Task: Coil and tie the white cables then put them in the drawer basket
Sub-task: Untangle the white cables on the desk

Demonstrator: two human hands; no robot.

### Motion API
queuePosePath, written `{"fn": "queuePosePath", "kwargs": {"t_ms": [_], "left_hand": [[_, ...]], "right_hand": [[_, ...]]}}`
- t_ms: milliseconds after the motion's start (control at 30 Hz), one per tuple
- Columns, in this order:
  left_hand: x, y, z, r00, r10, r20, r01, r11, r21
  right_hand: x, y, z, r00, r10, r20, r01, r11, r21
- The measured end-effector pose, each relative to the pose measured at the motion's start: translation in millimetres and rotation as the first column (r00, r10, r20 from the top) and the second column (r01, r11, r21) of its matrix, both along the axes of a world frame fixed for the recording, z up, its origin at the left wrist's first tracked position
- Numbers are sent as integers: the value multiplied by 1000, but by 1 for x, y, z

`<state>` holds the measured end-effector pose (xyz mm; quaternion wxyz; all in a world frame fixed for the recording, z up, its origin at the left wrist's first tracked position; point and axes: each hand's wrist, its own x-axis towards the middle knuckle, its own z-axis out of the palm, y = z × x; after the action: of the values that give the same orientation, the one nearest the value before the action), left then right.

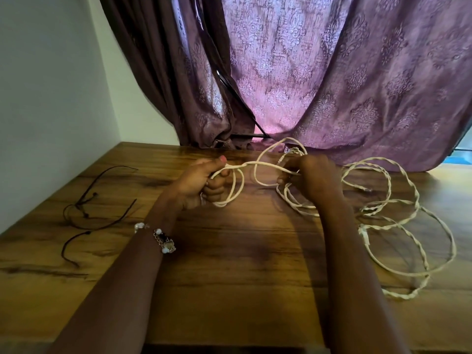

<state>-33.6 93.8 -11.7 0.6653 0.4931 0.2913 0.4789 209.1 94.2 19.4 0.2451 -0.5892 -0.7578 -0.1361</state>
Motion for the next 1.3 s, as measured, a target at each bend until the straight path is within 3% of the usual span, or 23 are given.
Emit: {"fn": "queuePosePath", "kwargs": {"t_ms": [67, 133, 200, 333, 400, 467, 600, 700, 767, 833, 933, 967, 1033, 1100, 1133, 1167, 1200, 1233, 1300], "left_hand": [[-4, 3, 0, 989, 32, 146, -22, 998, -65], [-10, 4, 3, 953, 27, 302, -1, 996, -87], [-16, 3, 5, 923, -8, 384, 40, 996, -74], [-17, 10, 1, 812, -273, 515, 293, 955, 44], [-15, 12, -1, 794, -277, 541, 288, 955, 67], [-14, 10, 0, 825, -155, 543, 159, 986, 40], [-21, 9, 4, 753, 0, 658, -30, 999, 33], [-32, 12, 1, 683, 93, 724, -101, 994, -32], [-35, 13, -1, 674, 165, 720, -151, 985, -85], [-32, 14, 0, 694, 242, 678, -186, 970, -156], [-19, 14, 2, 774, 367, 515, -269, 928, -257], [-14, 13, 3, 805, 420, 420, -330, 904, -272], [-6, 12, 2, 837, 518, 176, -481, 850, -218], [-1, 12, -1, 826, 562, -49, -564, 820, -97], [0, 12, -3, 825, 551, -121, -561, 825, -67], [1, 12, -3, 846, 512, -151, -526, 847, -78], [0, 12, -4, 880, 451, -149, -468, 877, -112], [-1, 11, -4, 911, 389, -137, -407, 901, -148], [-3, 10, -4, 942, 314, -115, -333, 918, -218]], "right_hand": [[3, 4, 0, 999, 51, 6, -51, 998, -25], [8, 6, -1, 965, 205, -161, -225, 968, -115], [11, 7, -4, 854, 353, -383, -430, 893, -134], [-2, 6, -10, 679, 518, -519, -614, 789, -15], [-9, 4, -8, 598, 577, -556, -663, 746, 62], [-13, 1, -11, 612, 593, -523, -664, 744, 67], [-25, 2, -21, 799, 508, -321, -537, 844, -1], [-31, 6, -19, 789, 533, -306, -543, 838, 60], [-27, 5, -17, 653, 584, -482, -620, 778, 103], [-23, 0, -11, 439, 570, -695, -673, 721, 166], [-24, 0, -8, 148, 481, -864, -608, 734, 304], [-25, 0, -7, 91, 457, -885, -562, 757, 333], [-25, -3, -3, 72, 463, -883, -479, 793, 376], [-24, -5, -1, 125, 537, -834, -409, 794, 450], [-22, -3, -4, 259, 544, -798, -315, 829, 463], [-20, 2, -10, 468, 486, -738, -157, 868, 472], [-18, 7, -14, 678, 351, -646, 36, 862, 506], [-18, 12, -17, 791, 192, -580, 202, 814, 545], [-24, 6, -13, 831, 129, -541, 284, 738, 612]]}}
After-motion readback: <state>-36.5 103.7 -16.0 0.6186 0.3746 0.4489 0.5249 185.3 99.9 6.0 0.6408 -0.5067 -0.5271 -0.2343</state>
